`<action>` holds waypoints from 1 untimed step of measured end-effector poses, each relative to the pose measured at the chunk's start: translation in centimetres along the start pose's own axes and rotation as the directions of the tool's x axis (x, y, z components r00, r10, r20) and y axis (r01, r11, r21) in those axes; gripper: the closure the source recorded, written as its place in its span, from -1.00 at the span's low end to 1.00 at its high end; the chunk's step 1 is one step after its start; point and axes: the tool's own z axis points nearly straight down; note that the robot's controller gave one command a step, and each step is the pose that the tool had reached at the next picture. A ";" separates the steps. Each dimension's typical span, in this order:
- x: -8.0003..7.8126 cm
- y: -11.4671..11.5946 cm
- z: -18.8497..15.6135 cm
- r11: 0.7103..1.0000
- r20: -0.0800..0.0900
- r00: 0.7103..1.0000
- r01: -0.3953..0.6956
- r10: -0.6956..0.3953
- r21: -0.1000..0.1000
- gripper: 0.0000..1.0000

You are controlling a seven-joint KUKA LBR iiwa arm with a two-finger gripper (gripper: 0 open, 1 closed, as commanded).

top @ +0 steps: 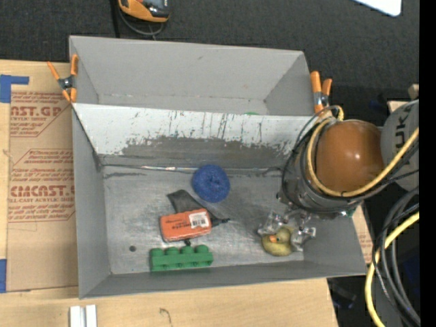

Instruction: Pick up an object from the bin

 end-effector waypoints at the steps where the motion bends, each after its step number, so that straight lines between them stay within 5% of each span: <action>1: 0.0 0.0 0.0 1.000 0.000 1.000 0.000 0.000 0.000 1.00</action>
Offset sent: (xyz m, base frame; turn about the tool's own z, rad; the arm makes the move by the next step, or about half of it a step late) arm 0.0028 -0.0066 0.1469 -0.0087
